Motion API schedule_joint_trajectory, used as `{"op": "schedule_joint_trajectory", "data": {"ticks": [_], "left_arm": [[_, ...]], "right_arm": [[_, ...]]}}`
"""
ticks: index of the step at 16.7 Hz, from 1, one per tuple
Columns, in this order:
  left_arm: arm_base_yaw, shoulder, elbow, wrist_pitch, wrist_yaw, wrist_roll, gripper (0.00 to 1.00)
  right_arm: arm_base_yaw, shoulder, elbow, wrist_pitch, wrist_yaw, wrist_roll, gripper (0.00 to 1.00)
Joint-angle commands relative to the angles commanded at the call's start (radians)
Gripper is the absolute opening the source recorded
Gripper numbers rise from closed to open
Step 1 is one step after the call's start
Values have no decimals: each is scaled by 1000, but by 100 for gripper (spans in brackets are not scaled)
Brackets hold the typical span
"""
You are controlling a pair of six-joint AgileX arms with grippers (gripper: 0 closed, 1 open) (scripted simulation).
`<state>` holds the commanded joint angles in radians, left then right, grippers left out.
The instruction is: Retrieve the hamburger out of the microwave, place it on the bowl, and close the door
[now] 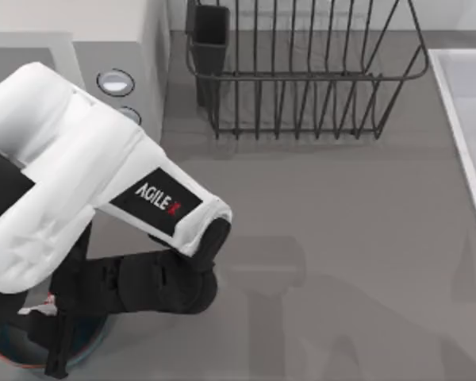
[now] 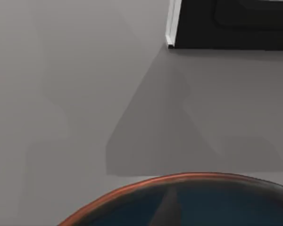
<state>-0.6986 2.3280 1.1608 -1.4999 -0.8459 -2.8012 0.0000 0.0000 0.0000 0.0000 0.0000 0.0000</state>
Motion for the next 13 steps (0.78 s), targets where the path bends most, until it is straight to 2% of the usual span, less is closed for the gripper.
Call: {"op": "schedule_joint_trajectory", "data": {"ticks": [7, 9, 13], "left_arm": [[0, 0, 0, 0, 0, 0, 100], [-6, -43, 0, -22, -27, -39, 100], [21, -123, -43, 35, 5, 60, 100]], "right_arm": [[0, 0, 0, 0, 0, 0, 100], [0, 0, 0, 0, 0, 0, 100], [0, 0, 0, 0, 0, 0, 100]]}}
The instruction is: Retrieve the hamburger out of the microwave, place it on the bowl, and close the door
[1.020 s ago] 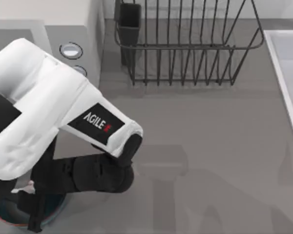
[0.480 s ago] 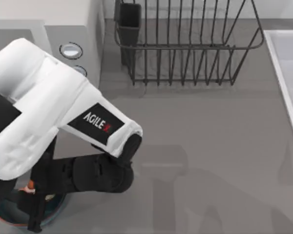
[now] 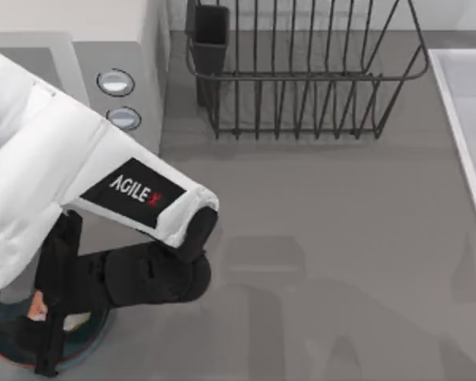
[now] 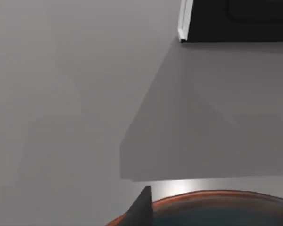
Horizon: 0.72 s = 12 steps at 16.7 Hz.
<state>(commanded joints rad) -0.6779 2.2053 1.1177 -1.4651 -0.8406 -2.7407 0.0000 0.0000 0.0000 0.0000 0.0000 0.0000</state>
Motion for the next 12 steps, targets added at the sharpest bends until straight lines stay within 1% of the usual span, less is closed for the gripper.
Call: {"op": "schedule_joint_trajectory", "data": {"ticks": [2, 5, 8, 12], "left_arm": [[29, -89, -47, 62, 35, 112, 100], [89, -286, -146, 192, 110, 361, 100], [164, -542, -270, 354, 203, 695, 100], [282, -941, -465, 609, 350, 1226, 100]], "right_arm": [[0, 0, 0, 0, 0, 0, 100], [0, 0, 0, 0, 0, 0, 100], [0, 0, 0, 0, 0, 0, 100], [0, 0, 0, 0, 0, 0, 100]]}}
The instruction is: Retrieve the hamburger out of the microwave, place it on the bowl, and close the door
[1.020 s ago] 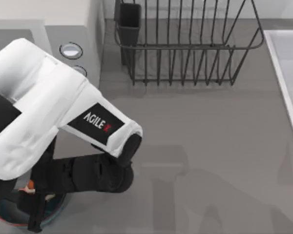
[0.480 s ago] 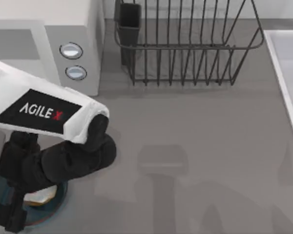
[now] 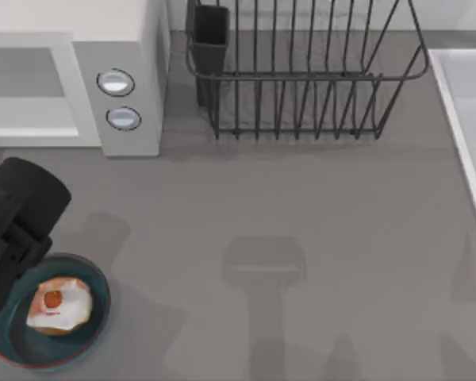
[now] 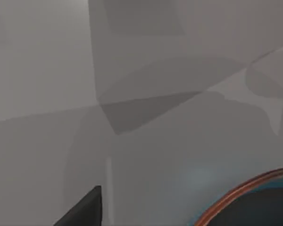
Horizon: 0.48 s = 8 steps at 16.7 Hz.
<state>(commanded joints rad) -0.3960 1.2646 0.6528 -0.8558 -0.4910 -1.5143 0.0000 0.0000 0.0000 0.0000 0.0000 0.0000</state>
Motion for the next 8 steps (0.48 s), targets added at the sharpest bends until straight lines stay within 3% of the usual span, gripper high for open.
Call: {"op": "schedule_joint_trajectory", "data": {"ticks": [8], "left_arm": [[243, -798, -401, 525, 301, 1017, 100]], "right_arm": [[0, 0, 0, 0, 0, 0, 100]]}}
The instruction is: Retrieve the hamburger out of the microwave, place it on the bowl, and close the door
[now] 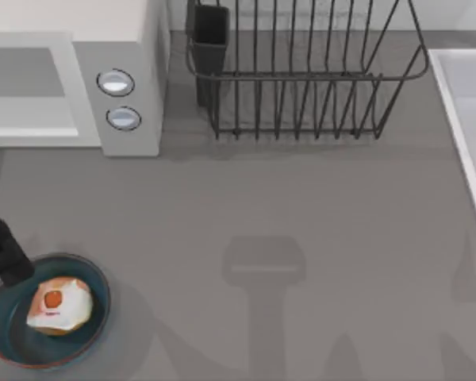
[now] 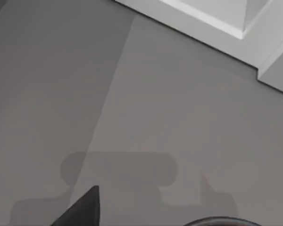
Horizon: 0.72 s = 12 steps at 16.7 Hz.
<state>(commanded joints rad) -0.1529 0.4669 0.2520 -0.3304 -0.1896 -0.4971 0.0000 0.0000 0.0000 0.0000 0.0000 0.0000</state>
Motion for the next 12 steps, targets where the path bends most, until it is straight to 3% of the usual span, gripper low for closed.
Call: {"op": "schedule_joint_trajectory", "data": {"ticks": [3, 6, 12], "left_arm": [[74, -237, -122, 159, 91, 259, 100], [127, -397, -210, 275, 158, 424, 100], [153, -467, -252, 330, 190, 497, 100]], "right_arm": [[0, 0, 0, 0, 0, 0, 100], [0, 0, 0, 0, 0, 0, 100], [0, 0, 0, 0, 0, 0, 100]]}}
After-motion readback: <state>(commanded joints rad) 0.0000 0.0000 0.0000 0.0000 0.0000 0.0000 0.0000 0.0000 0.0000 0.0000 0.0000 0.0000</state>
